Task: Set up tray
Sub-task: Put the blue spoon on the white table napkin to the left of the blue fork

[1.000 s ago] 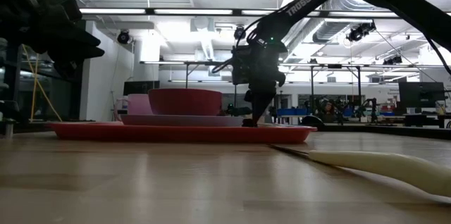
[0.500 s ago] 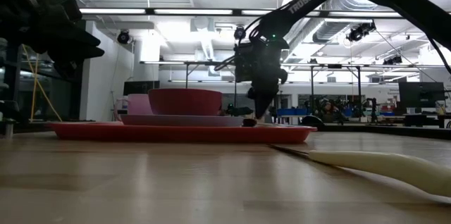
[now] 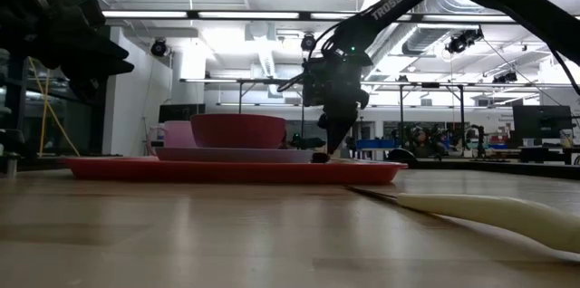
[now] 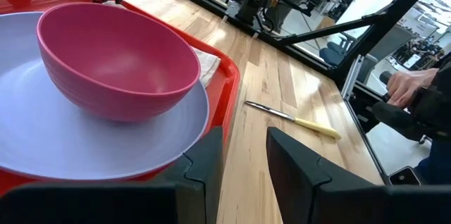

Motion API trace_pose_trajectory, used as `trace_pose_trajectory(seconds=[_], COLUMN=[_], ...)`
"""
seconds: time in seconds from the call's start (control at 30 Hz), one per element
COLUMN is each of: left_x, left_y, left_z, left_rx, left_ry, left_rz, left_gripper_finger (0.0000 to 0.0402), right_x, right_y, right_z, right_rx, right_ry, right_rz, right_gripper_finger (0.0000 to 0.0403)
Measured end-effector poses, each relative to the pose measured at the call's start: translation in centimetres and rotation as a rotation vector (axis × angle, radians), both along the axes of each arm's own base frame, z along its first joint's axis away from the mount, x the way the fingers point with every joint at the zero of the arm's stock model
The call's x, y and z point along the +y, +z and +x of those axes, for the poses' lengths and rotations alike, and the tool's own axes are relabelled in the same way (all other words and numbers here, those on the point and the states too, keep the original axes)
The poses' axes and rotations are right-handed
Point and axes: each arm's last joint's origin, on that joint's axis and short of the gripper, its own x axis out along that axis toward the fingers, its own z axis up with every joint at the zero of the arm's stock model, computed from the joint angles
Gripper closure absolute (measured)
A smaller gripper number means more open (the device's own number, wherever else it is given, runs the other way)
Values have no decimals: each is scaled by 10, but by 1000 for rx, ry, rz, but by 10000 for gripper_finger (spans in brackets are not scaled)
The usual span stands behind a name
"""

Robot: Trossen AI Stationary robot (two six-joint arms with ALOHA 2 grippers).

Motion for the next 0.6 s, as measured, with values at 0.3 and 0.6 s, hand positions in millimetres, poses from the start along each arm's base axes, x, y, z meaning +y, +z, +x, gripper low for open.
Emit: trace_pose_trajectory(seconds=[0.3,0.6], left_x=[0,0], left_y=[0,0], left_z=[0,0], left_rx=[0,0], left_ry=[0,0], left_rz=[0,0], left_gripper_finger=[261,261], right_x=[-1,-3], right_y=[0,-5], right_z=[1,1], right_rx=[-12,-9], right_ry=[0,1], right_rz=[-5,-3], right_gripper_finger=[324,324])
